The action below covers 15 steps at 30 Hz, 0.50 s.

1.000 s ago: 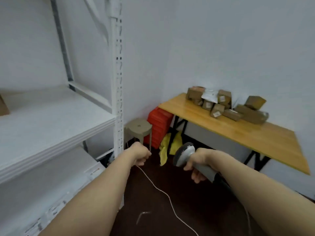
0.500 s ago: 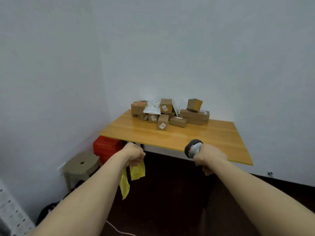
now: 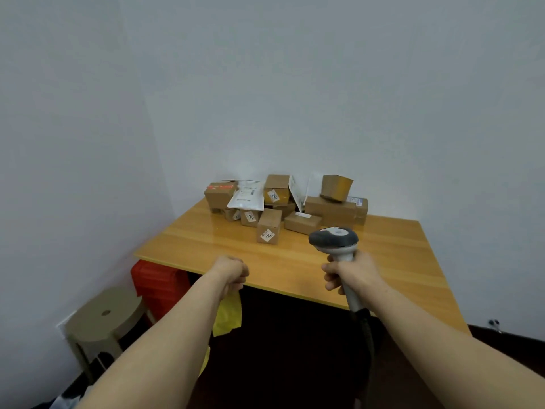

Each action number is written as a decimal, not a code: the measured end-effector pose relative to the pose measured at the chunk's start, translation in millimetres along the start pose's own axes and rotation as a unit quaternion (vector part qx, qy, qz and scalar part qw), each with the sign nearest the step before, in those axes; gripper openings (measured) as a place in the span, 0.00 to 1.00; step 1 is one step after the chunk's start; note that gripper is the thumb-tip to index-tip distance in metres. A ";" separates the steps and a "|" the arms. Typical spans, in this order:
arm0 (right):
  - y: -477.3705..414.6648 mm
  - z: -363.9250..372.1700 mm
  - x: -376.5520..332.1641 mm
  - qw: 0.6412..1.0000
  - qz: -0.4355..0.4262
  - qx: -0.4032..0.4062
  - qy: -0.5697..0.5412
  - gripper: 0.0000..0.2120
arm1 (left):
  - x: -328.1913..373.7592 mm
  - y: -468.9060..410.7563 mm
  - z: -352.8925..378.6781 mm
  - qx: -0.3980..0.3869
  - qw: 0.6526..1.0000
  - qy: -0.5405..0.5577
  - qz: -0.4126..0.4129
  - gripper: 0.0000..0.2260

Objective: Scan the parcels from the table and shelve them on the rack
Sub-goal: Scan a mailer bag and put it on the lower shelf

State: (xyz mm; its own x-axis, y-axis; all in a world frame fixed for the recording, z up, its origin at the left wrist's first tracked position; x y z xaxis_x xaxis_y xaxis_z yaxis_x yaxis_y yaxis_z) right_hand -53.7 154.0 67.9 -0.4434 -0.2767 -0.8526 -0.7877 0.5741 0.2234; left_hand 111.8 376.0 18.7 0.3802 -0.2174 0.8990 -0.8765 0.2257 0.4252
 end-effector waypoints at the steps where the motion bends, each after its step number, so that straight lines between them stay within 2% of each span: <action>1: -15.9 2.1 -0.2 1.000 0.004 -0.002 -0.010 0.05 | 4.1 -20.1 0.6 0.014 1.000 0.017 -0.003 0.07; 5: -91.6 14.8 -3.3 0.999 0.033 -0.011 -0.033 0.06 | 25.9 -114.9 11.3 0.042 0.995 0.092 -0.016 0.02; 11: -231.5 43.3 -23.4 0.998 0.052 0.008 -0.029 0.06 | 62.9 -276.6 38.5 0.046 0.986 0.155 -0.051 0.15; 15: -309.9 66.0 -42.8 0.997 0.071 -0.005 -0.018 0.06 | 84.8 -358.8 45.5 0.063 0.980 0.171 -0.085 0.14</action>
State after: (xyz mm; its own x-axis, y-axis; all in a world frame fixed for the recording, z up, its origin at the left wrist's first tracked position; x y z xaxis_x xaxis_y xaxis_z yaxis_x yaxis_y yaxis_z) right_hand 237.6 38.8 4.0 -0.5351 -0.1660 -0.8283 -0.7229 0.5973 0.3473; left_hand 445.1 233.3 -62.4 0.5810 0.0946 0.8084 -0.8137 0.0897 0.5743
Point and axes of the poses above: each hand's wrist, its own y-axis away from the middle knuckle, its own z-axis out of the palm, x = y × z, the point moved 8 cm from there along -y, towards the middle knuckle, and after that the axes turned 11 degrees about y, right-handed, at the moved point
